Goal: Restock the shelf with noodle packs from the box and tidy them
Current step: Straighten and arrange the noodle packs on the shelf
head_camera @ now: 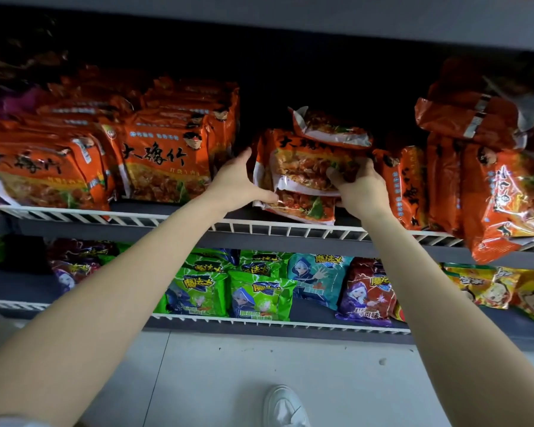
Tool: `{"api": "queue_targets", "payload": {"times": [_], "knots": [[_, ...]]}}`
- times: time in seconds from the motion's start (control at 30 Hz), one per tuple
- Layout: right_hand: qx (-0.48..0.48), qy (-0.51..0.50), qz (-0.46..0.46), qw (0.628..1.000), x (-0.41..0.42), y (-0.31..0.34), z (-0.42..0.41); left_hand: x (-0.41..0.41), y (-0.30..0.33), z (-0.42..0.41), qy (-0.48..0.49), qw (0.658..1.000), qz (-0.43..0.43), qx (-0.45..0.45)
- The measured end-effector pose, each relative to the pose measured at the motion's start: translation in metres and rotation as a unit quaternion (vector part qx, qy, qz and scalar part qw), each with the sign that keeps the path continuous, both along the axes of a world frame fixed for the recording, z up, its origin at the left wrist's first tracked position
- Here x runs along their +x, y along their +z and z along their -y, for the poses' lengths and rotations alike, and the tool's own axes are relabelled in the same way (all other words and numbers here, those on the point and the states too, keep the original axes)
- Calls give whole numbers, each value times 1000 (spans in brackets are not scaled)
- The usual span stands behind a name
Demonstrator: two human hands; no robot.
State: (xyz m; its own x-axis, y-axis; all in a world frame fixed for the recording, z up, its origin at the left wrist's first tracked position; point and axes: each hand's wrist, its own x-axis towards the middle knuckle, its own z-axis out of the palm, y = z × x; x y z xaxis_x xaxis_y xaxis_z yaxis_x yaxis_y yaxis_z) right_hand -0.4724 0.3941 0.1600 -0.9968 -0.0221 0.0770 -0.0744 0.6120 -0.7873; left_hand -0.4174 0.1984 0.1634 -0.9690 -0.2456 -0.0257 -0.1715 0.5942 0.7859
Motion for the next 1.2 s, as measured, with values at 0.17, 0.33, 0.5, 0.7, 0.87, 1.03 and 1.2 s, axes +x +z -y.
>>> {"api": "queue_targets", "payload": {"times": [0.17, 0.33, 0.5, 0.7, 0.87, 1.03, 1.2], "knots": [[37, -19, -38, 998, 3, -9, 0, 6, 6, 10, -32, 999, 9, 33], [133, -28, -107, 985, 9, -2, -1, 21, 22, 16, -24, 997, -79, 4], [199, -26, -124, 972, 11, -3, -1, 45, 41, 35, 23, 982, -171, -79], [322, -3, -78, 943, 20, -13, 7, 77, 32, 55, 92, 963, -241, -72], [304, 36, -160, 939, 61, 9, 30, 92, 21, 76, 110, 952, -279, 61], [-83, 171, -11, 982, 78, 15, 109, 101, 8, 91, 73, 939, -296, 159], [-81, 113, -100, 985, 75, -5, 154, 89, -16, 113, 141, 956, -247, -65]]}}
